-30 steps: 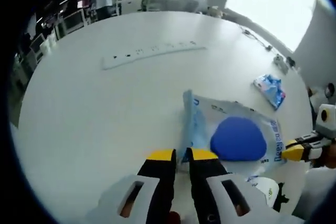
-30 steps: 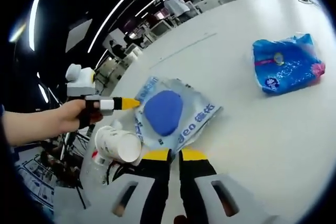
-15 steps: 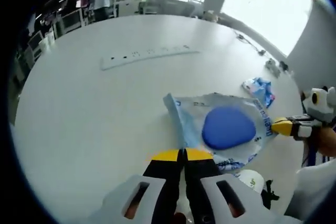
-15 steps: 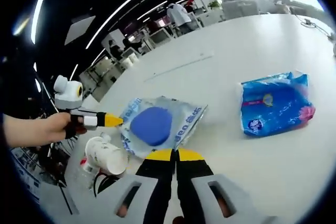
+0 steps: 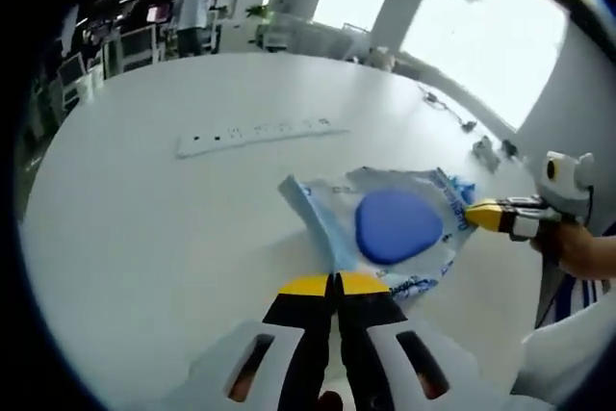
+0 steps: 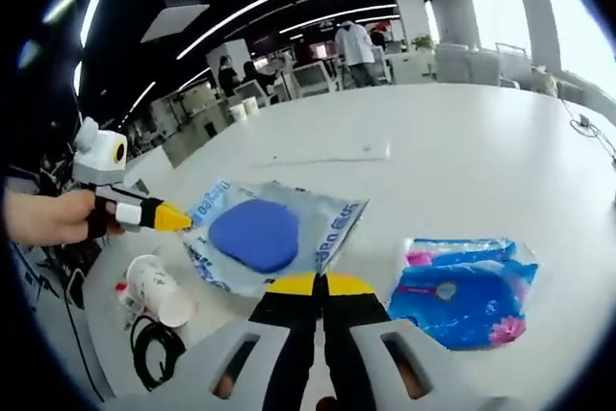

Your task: Arrange the tabletop items into an orderly group along one side of the table until the central work area is clear of visible clutter.

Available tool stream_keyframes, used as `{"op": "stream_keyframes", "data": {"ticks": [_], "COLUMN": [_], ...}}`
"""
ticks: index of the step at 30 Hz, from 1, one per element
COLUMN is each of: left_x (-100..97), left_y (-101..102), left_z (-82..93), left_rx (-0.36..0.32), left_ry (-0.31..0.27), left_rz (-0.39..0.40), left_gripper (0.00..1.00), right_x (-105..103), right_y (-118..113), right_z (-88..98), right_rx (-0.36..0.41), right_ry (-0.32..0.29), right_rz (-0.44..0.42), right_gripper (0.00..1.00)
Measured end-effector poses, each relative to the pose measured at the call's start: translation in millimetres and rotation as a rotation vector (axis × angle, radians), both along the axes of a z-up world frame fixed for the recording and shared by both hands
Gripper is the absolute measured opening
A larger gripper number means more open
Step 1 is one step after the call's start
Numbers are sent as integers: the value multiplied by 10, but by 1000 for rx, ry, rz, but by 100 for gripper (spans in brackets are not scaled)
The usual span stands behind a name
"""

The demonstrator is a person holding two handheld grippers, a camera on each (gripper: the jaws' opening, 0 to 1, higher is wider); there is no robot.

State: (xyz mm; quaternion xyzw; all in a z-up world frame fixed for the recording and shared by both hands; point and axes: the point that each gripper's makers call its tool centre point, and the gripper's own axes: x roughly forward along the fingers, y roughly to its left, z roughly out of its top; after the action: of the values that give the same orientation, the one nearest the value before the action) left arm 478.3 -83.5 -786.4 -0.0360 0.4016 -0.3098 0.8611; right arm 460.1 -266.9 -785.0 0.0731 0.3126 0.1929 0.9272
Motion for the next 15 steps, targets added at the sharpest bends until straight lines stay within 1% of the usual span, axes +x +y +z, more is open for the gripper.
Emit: {"op": "stream_keyframes", "data": {"ticks": [2,4,6,7,10,12,14,15], "left_x": [-12,-25,-41,-46,-72,-91,-105,-108], "left_y": [-54,-94,-121,-125,-121,-116,-104,-93], "left_z": [-7,-13,-24,-34,-94,-135,-176,-200], "left_rx": [-2,2,11,11,18,31,53,65], "left_ry": [1,2,-1,1,16,25,28,27], "left_rz": [-1,-5,-12,-11,0,3,3,1], "left_gripper": [0,0,0,0,0,0,0,0], "right_x": [20,23,19,13,17,1,-9,-8], "right_y": [-35,-74,-83,-96,-106,-91,-72,-59], "right_z": [-4,-25,-51,-82,-155,-205,-246,-264], "right_rx": [-9,-43,-61,-84,-77,-104,-153,-160], "right_ry": [2,3,11,17,38,47,41,40], "right_rz": [-2,8,20,30,24,44,88,97], "right_gripper": [0,0,0,0,0,0,0,0]}}
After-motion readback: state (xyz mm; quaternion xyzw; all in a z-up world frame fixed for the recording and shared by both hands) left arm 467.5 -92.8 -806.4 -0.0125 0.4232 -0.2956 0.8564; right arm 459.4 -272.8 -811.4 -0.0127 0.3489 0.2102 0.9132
